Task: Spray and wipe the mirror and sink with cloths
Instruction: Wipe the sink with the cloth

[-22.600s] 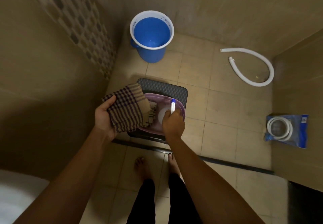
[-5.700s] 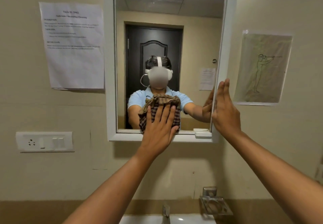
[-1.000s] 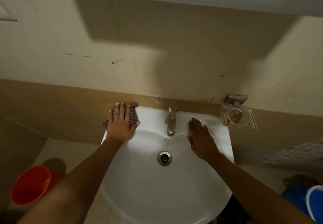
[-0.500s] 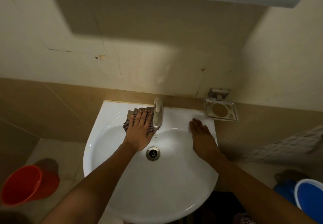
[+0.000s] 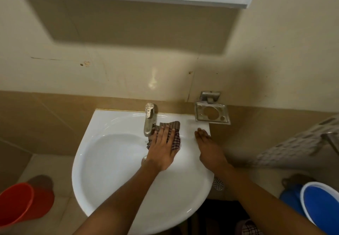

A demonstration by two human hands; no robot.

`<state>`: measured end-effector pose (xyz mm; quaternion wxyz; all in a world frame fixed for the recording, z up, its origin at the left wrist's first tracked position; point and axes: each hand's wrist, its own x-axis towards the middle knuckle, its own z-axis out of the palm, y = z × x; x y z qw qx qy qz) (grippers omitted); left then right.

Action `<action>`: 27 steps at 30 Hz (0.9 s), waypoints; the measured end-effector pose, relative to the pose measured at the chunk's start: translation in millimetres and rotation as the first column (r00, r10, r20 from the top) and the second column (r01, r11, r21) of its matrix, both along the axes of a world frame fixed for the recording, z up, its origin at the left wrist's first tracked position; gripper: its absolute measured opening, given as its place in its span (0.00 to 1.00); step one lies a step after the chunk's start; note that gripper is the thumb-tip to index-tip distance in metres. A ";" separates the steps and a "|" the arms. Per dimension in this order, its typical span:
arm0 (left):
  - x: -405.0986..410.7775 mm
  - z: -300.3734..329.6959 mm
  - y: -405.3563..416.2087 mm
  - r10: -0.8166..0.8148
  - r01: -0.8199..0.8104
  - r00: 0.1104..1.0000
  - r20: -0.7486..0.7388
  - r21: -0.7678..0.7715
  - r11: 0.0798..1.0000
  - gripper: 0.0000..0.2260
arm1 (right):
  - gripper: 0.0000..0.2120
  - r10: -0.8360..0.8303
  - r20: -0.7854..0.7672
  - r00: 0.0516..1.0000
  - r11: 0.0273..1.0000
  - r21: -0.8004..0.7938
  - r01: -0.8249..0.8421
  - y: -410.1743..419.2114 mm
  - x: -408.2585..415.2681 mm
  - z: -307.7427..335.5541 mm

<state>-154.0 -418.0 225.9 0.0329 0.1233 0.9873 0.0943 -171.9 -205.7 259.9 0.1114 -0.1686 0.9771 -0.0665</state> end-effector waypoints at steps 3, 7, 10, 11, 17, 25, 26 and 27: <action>-31.0 5.7 7.0 0.035 -0.035 0.999 0.012 -0.032 0.999 0.37 | 0.38 -0.005 0.015 1.000 1.000 -0.011 0.005 6.4 -0.8 -3.6; -52.6 4.9 7.0 0.129 -0.129 0.991 0.022 0.013 0.992 0.38 | 0.38 0.001 0.019 1.000 1.000 -0.029 -0.001 8.3 -2.5 -2.0; -36.9 2.2 8.9 0.173 -0.172 0.983 -0.052 0.026 0.985 0.35 | 0.37 0.005 0.020 1.000 0.999 -0.037 -0.005 9.6 -3.0 -0.8; -30.7 1.7 11.6 0.201 -0.199 0.976 -0.082 0.029 0.979 0.35 | 0.35 0.002 0.021 1.000 0.999 -0.041 -0.001 10.7 -3.7 -1.4; -40.2 -0.8 39.9 0.293 -0.296 0.954 -0.062 -0.059 0.953 0.33 | 0.27 -0.013 -0.029 0.999 0.998 -0.068 0.011 21.0 -3.0 -2.7; -57.8 1.5 93.9 -0.010 0.010 1.000 0.013 0.014 1.000 0.30 | 0.22 -0.191 -0.006 0.981 0.956 -0.226 0.185 31.3 9.3 1.4; -61.4 3.1 99.4 -0.059 0.059 0.998 0.013 0.016 0.998 0.30 | 0.20 -0.245 0.010 0.970 0.936 -0.257 0.239 32.8 11.2 0.7; -65.1 5.9 103.6 -0.100 0.100 0.995 0.017 0.015 0.995 0.29 | 0.19 -0.296 0.022 0.955 0.912 -0.292 0.290 34.9 13.5 -0.4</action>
